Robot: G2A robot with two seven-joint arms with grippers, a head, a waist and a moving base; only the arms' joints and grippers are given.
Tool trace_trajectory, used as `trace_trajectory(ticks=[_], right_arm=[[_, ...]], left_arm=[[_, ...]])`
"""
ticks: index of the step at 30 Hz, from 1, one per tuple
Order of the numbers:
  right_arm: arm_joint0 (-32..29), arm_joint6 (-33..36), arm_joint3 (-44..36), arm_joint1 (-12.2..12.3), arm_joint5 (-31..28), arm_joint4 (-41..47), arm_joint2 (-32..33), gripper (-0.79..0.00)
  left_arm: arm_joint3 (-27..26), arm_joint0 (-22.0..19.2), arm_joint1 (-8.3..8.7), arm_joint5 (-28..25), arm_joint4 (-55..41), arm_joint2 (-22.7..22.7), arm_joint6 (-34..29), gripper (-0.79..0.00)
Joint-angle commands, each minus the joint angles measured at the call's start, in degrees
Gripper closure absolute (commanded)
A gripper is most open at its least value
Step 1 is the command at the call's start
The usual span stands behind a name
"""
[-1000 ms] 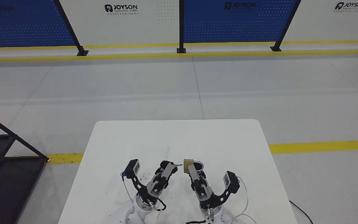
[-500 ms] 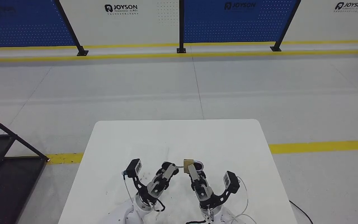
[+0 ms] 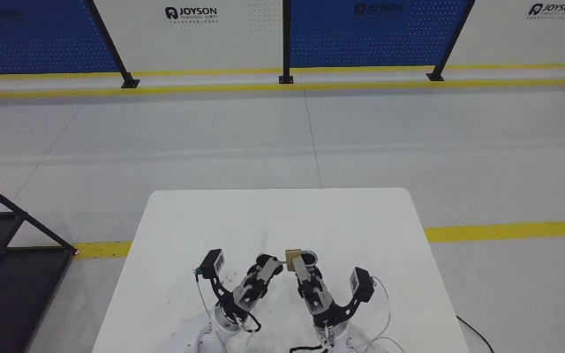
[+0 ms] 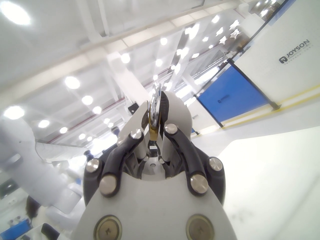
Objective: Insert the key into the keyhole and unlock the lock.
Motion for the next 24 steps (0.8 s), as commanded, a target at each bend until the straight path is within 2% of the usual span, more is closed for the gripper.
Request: trace_trajectory(ticks=[1,15,16,19,24], right_arm=[[-0.1,0.4,-0.2,0.0,0.5,-0.3,0.1,0.000],[-0.4,1.8,-0.3,-0.2,1.5,-2.1,0.3,0.000],[-0.5,1.7,-0.4,-0.2,1.4,-2.0,0.3,0.000],[-0.6,1.8,-0.4,-0.2,1.4,-1.8,0.5,0.000],[-0.8,1.9,-0.6,-0.2,1.3,-1.7,0.7,0.000]], left_arm=[[0.1,0.1,-0.02,0.0,0.4,-0.4,0.0,0.000],[1.0,0.8,-1.22,0.0,3.3,-2.3,0.0,0.000],[1.0,0.9,-1.35,0.0,3.3,-2.5,0.0,-0.166],[1.2,1.1,-1.68,0.0,3.4,-2.8,0.0,-0.308],[1.1,1.4,-2.05,0.0,3.7,-3.5,0.0,-0.317]])
